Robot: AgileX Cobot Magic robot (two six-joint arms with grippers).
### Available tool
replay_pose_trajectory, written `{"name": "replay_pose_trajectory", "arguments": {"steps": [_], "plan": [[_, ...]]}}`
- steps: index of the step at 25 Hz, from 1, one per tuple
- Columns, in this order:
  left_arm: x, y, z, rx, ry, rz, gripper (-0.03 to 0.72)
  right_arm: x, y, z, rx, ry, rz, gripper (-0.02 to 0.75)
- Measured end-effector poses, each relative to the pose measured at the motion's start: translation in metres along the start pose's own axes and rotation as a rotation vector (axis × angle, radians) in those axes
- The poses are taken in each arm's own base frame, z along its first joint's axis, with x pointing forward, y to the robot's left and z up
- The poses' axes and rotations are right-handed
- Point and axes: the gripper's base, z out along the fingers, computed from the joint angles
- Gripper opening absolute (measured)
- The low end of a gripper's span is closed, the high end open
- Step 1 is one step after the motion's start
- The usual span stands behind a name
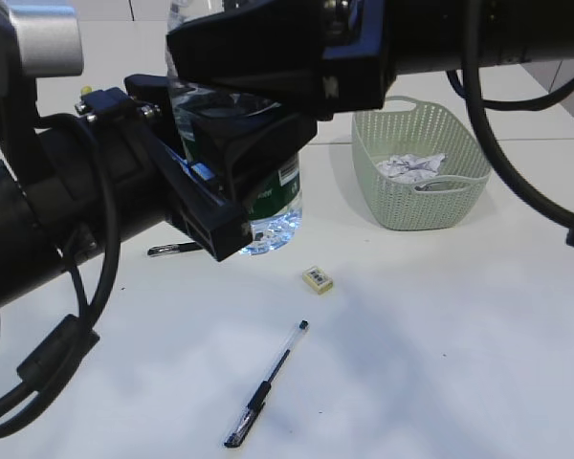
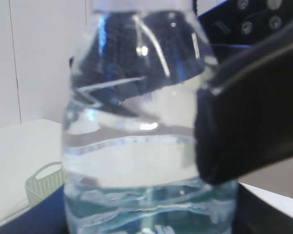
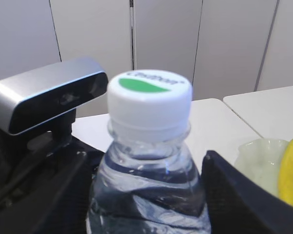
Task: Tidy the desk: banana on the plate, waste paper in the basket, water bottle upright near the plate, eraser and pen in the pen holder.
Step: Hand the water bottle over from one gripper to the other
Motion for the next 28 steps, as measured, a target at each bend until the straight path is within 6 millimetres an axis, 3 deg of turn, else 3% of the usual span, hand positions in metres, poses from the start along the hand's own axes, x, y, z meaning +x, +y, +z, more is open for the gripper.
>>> {"name": "replay_pose_trajectory", "arguments": {"steps": [10, 28], "plan": [[0.003, 0.005, 0.0, -0.047, 0.025, -0.032, 0.396, -0.003, -0.001, 0.0, 0.007, -0.036, 0.047, 0.62], [0.003, 0.015, -0.001, -0.12, 0.023, -0.041, 0.395, -0.017, -0.007, -0.009, 0.144, -0.101, 0.087, 0.627]]}}
